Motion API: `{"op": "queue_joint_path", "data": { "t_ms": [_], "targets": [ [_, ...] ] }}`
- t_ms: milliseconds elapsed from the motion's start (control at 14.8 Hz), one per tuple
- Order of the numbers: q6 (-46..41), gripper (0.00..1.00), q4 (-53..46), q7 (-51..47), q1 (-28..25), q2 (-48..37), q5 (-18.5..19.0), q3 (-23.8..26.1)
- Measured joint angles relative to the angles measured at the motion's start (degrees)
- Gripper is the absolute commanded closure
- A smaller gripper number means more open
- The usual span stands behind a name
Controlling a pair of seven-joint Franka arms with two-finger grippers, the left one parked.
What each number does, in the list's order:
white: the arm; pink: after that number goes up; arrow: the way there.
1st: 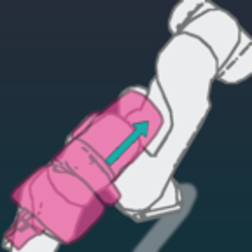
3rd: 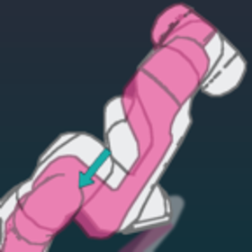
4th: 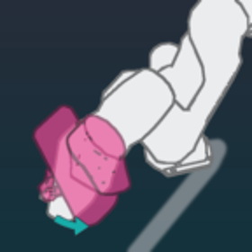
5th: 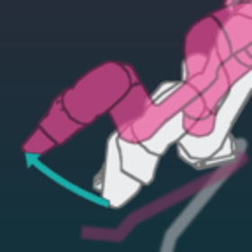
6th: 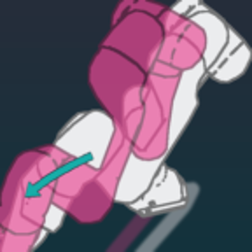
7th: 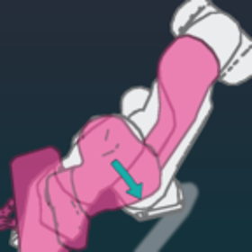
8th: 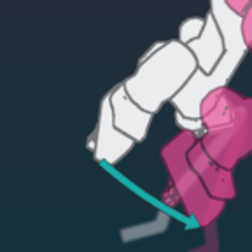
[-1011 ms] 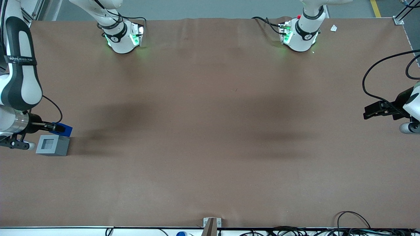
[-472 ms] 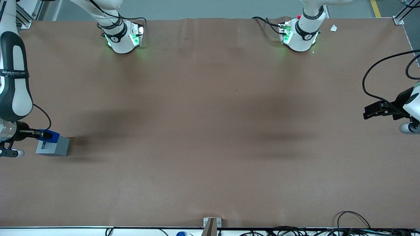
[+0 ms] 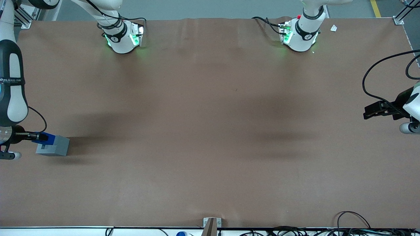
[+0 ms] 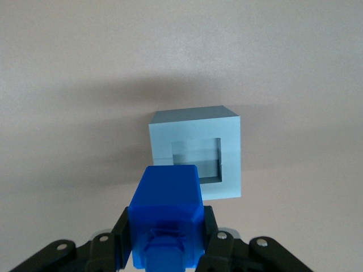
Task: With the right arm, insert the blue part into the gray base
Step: 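Lift the blue block and carry it over the gray base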
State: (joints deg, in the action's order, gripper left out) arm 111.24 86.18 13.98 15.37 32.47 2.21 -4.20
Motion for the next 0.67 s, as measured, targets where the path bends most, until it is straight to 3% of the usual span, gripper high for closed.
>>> {"op": "queue_joint_path", "data": {
  "t_ms": [674],
  "targets": [
    [-0.07,0.95,-4.02,4.01,1.57,3.59,0.0,0.07]
  ]
}}
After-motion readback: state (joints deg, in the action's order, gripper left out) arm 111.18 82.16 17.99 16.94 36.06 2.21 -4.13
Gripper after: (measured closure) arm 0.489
